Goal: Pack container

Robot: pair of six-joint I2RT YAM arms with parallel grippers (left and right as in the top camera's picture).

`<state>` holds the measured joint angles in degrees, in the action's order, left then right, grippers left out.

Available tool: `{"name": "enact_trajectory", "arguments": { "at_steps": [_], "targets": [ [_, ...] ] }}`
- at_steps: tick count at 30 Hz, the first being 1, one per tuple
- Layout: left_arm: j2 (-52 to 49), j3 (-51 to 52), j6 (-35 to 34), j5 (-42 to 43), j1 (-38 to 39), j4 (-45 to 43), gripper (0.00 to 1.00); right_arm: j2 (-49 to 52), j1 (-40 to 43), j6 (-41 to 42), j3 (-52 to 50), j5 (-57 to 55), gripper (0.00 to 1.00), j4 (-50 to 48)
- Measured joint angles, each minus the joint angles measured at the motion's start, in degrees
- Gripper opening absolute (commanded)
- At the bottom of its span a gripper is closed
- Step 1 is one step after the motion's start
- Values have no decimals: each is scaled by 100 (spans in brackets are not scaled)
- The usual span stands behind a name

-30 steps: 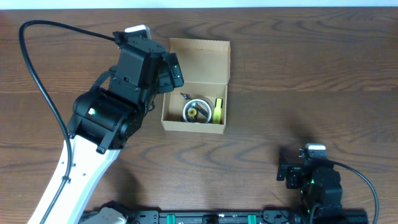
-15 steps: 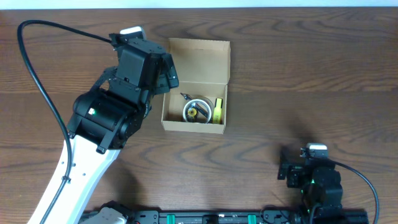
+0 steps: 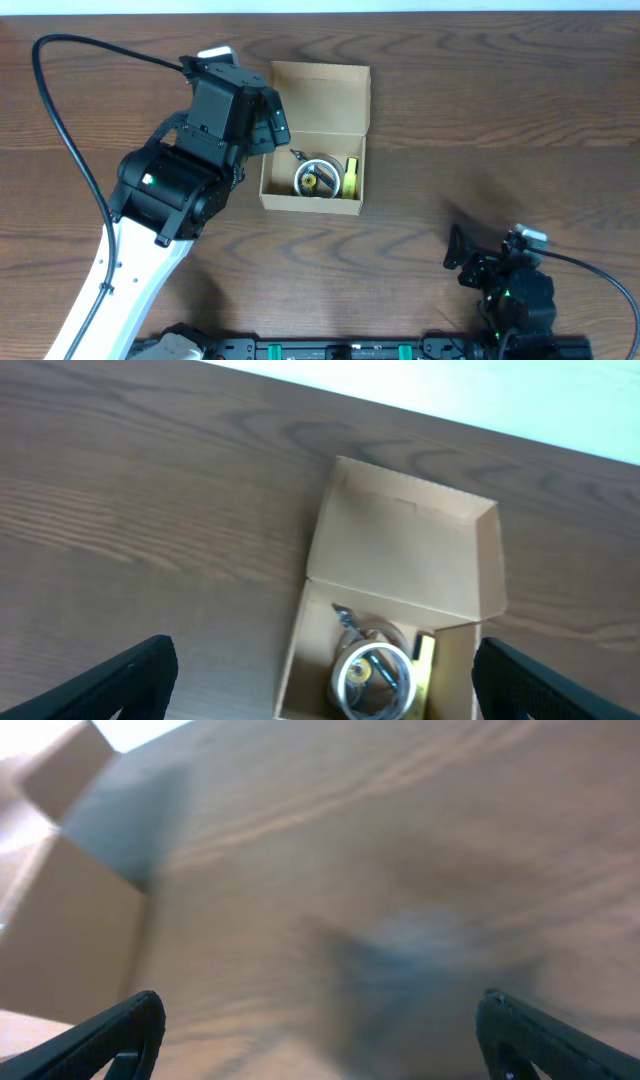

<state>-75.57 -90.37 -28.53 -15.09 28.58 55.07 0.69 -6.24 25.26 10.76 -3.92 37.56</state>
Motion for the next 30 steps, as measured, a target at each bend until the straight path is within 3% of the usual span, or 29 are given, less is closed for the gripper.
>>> {"name": "enact_trajectory", "arguments": {
  "at_steps": [7, 15, 16, 17, 18, 20, 21, 23, 24, 25, 30],
  "targets": [
    [0, 0, 2, 103, -2, 11, 95, 518, 0, -221, 256, 721, 99, -223],
    [0, -11, -9, 175, -531, 7, 95, 3681, 2, -914, 2376, 994, 99, -866],
    [0, -11, -22, 205, -610, 9, 96, 3954, 2, -968, 2553, 1025, 95, -890],
    [0, -11, -48, 249, -732, 2, 100, 4284, 2, -1036, 2765, 1073, 84, -962],
    [0, -11, -120, 302, -922, -9, 86, 4739, 2, -1158, 3051, 1132, 69, -1075],
    [-2, -11, -157, 417, -1211, -39, 70, 5289, 2, -1217, 3351, 1180, 57, -1174],
    [-9, -11, -234, 476, -1419, -116, 51, 5727, 2, -1276, 3532, 1217, 39, -1311],
    [-55, -11, -254, 588, -1626, -177, 31, 6131, 2, -1272, 3626, 1331, 24, -1499],
    [-85, -11, -295, 614, -1692, -203, 25, 6323, 2, -1298, 3652, 1381, 16, -1591],
    [-168, -11, -313, 636, -1792, -284, 8, 6557, 7, -1294, 3672, 1478, 4, -1696],
    [-535, -11, -348, 726, -1945, -468, 6, 6985, 9, -1095, 3679, 1626, 1, -1996]
  ]
}}
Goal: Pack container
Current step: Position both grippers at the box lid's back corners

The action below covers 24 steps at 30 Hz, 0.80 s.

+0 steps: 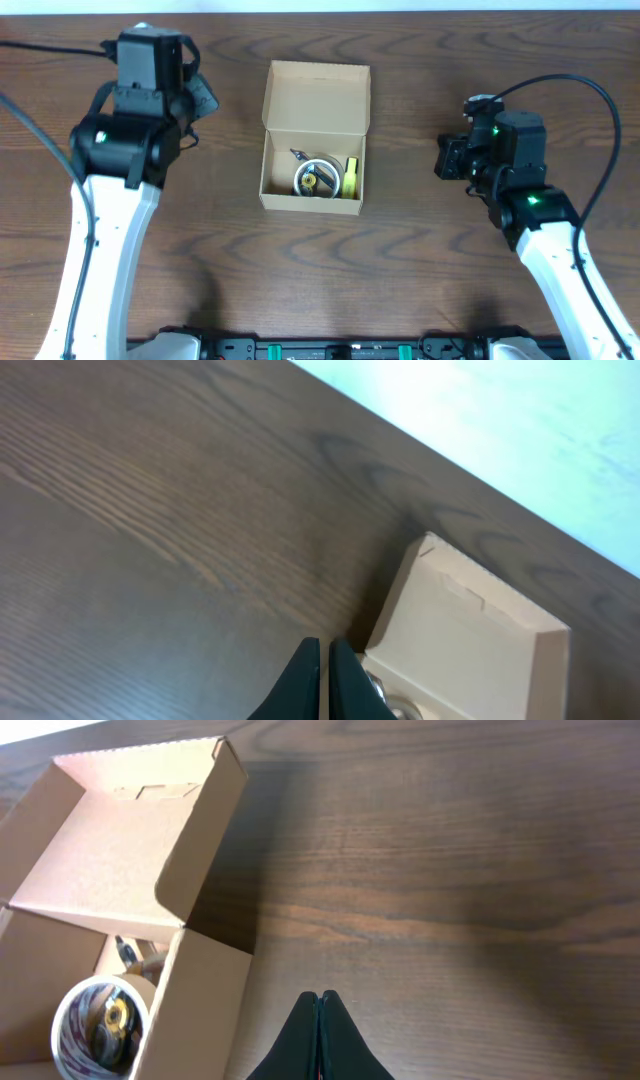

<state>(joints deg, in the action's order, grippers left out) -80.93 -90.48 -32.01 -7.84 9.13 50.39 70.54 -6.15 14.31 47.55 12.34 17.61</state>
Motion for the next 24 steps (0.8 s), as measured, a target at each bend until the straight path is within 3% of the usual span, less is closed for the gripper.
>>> {"name": "enact_trajectory", "arguments": {
  "at_steps": [7, 15, 24],
  "targets": [
    [-901, 0, -122, 413, -382, -208, 6, 256, 0, 271, 22, 116, 1, -339],
    [-2275, 0, -125, 2546, -1176, -911, 6, 1399, 68, 570, 42, 726, 1, -1117],
    [-3097, 0, -125, 3370, -1209, -1075, 6, 2610, 330, 1327, 46, 1661, 1, -2234]
  ]
}}
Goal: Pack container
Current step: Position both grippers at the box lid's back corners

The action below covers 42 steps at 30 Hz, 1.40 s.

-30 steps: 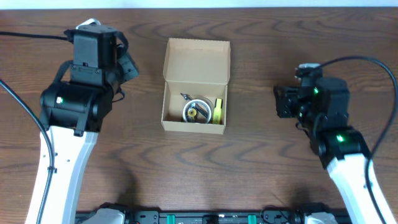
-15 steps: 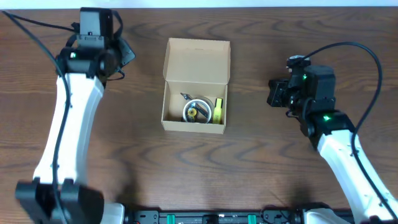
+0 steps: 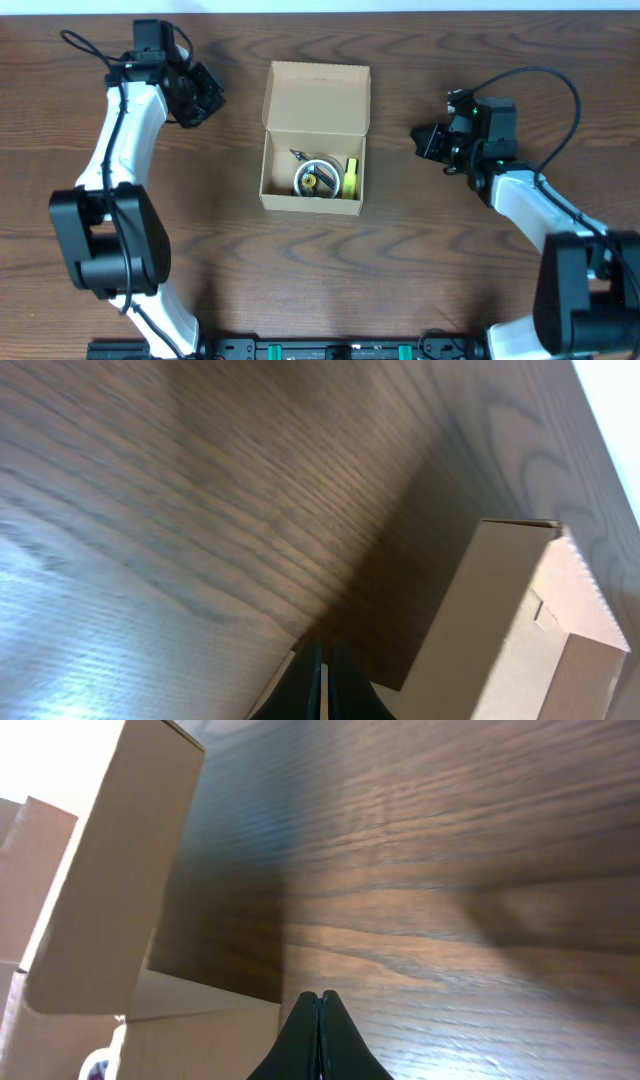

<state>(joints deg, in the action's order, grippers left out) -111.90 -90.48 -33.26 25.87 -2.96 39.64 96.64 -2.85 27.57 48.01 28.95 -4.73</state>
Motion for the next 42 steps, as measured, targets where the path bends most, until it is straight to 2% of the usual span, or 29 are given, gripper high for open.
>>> {"name": "enact_trajectory", "arguments": {
  "at_steps": [5, 15, 21, 31, 42],
  "targets": [
    [-568, 0, -96, 688, 0, -376, 6, 684, 4, 684, 114, 599, 1, -780],
    [-1169, 0, -280, 1320, 0, -822, 6, 1370, -195, 1010, 911, 817, 1, -837],
    [-1189, 0, -428, 1539, 109, -1016, 6, 1794, -546, 1108, 1241, 835, 1, -841],
    [-1189, 0, -446, 1639, 568, -1272, 6, 1797, -686, 1126, 1408, 804, 1, -881],
    [-1189, 0, -177, 2041, 516, -1290, 5, 1797, -778, 1143, 1410, 1038, 1, -1462]
  ]
}}
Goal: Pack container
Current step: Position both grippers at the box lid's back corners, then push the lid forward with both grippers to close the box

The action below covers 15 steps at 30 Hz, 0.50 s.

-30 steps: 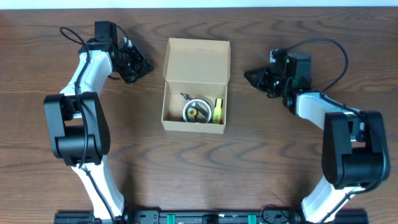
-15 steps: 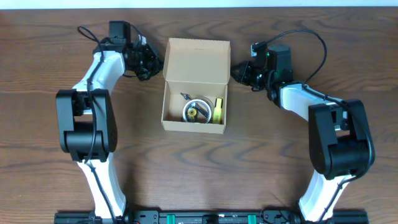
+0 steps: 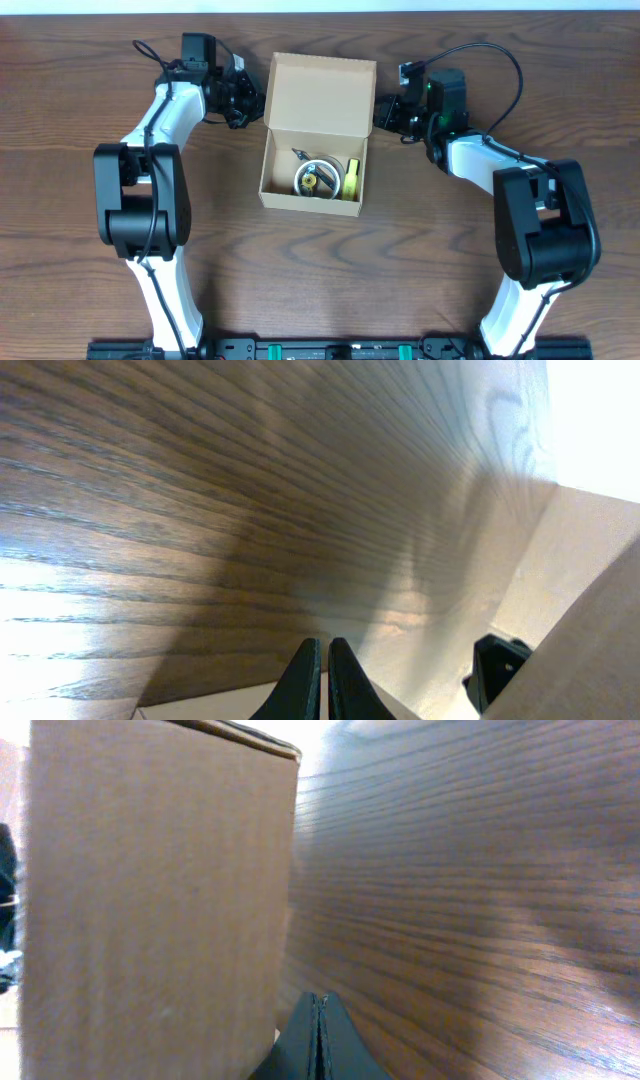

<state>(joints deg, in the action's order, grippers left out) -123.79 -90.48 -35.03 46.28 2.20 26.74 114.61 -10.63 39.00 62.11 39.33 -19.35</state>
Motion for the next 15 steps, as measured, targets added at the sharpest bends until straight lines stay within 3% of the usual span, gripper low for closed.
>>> {"name": "enact_trajectory", "arguments": {
  "at_steps": [4, 15],
  "targets": [
    [0, -76, 232, 289, -37, 79, 6, 0, 0, -2, -2, 131, 1, -55],
    [-4, -1294, 1626, 393, -35, 2059, 6, -678, 0, -363, 7, 223, 1, 564]
  ]
}}
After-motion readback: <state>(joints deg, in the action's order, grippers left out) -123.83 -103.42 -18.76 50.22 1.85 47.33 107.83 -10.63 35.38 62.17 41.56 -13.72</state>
